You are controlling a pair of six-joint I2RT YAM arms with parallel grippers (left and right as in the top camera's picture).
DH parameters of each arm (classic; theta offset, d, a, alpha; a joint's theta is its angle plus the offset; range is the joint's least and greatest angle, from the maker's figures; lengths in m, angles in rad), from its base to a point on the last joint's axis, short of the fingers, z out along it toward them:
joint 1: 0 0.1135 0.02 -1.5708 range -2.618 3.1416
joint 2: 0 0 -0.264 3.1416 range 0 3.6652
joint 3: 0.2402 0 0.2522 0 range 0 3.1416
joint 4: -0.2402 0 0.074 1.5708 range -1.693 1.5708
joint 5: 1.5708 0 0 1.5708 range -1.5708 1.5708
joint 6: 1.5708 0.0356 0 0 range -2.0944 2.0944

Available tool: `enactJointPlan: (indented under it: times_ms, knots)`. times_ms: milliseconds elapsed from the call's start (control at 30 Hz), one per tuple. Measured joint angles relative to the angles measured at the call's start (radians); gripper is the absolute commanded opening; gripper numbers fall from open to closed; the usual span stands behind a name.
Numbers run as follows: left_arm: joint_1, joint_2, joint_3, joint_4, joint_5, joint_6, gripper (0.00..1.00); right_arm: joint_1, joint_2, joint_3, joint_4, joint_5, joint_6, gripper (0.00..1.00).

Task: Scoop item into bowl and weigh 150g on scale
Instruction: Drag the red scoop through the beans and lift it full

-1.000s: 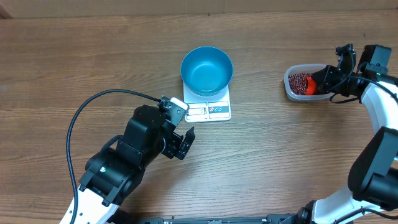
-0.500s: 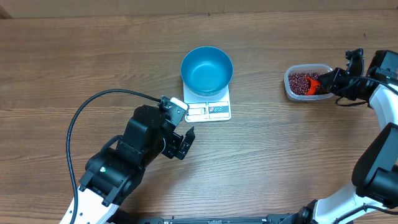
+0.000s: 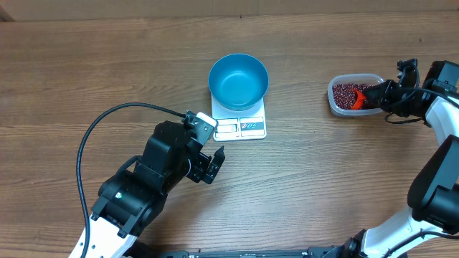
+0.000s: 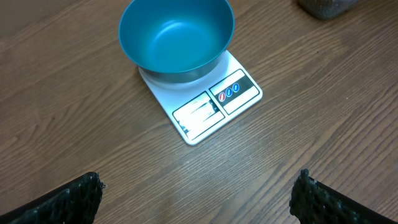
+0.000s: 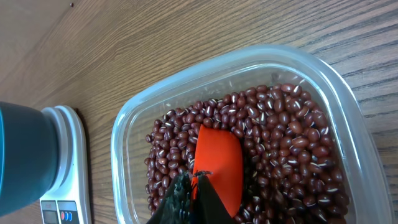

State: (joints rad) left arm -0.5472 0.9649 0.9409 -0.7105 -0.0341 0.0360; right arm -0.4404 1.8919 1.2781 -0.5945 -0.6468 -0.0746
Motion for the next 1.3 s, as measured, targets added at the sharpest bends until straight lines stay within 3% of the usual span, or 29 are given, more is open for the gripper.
enactJointPlan:
  times_ms: [1300]
  knots:
    - [0.0, 0.0, 0.0, 0.0, 0.0, 0.0, 1.0, -0.109, 0.05, -0.009, -0.005, -0.274, 0.0, 0.04]
